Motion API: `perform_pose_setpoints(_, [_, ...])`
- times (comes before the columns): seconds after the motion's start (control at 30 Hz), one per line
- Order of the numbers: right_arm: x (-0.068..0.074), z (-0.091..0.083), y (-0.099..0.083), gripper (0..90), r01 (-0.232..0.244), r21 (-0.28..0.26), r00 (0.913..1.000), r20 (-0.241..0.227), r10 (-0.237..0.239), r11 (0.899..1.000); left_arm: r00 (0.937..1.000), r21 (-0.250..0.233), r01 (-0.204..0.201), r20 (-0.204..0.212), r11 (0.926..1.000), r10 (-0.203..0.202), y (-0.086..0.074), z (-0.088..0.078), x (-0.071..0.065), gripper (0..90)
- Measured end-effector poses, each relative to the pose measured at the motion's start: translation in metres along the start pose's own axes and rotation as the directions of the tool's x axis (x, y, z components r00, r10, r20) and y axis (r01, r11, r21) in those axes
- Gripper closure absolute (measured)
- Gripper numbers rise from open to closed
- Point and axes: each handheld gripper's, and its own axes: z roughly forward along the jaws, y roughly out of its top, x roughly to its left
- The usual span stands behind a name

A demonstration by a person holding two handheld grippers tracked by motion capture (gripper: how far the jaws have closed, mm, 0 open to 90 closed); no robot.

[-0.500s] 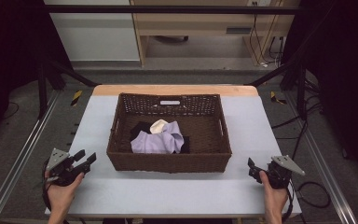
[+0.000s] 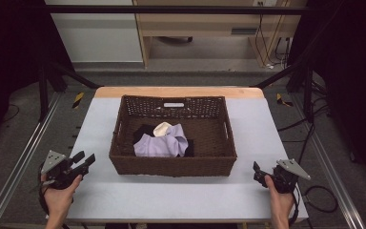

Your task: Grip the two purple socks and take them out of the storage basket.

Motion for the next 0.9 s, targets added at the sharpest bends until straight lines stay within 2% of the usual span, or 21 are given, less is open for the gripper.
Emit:
perform_pose_setpoints(0.23, [-0.001, 0.001, 0.0, 4.4, -0.007, 0.012, 1.0, -0.006, 0.007, 1.0, 0.9997, -0.018, -0.012, 0.019, 0.9998, 0.013, 0.012, -0.007, -0.007, 49.7])
perform_pose_setpoints(0.4, [0.0, 0.0, 0.0, 4.4, 0.001, 0.002, 1.0, 0.002, -0.001, 1.0, 0.9993, -0.026, -0.006, 0.037, 0.9996, 0.007, 0.021, -0.01, -0.009, 49.1])
perform_pose_setpoints(0.73, [0.003, 0.001, 0.0, 4.5, 0.018, 0.006, 0.9997, 0.014, -0.018, 1.0, 0.9977, -0.061, -0.032, 0.059, 0.9976, 0.035, 0.051, -0.01, -0.019, 47.8])
perform_pose_setpoints(0.83, [0.003, 0.001, 0.0, 4.5, 0.022, 0.008, 0.9996, 0.016, -0.022, 1.0, 0.9959, -0.071, -0.046, 0.074, 0.9964, 0.052, 0.065, -0.007, -0.027, 47.8])
perform_pose_setpoints(0.87, [0.003, 0.001, 0.0, 4.5, 0.022, 0.008, 0.9996, 0.016, -0.022, 1.0, 0.9959, -0.071, -0.046, 0.074, 0.9964, 0.052, 0.065, -0.007, -0.027, 47.9])
perform_pose_setpoints(0.9, [0.003, 0.001, 0.0, 4.5, 0.022, 0.008, 0.9997, 0.013, -0.022, 1.0, 0.9944, -0.075, -0.063, 0.08, 0.9952, 0.069, 0.071, -0.006, -0.032, 48.2])
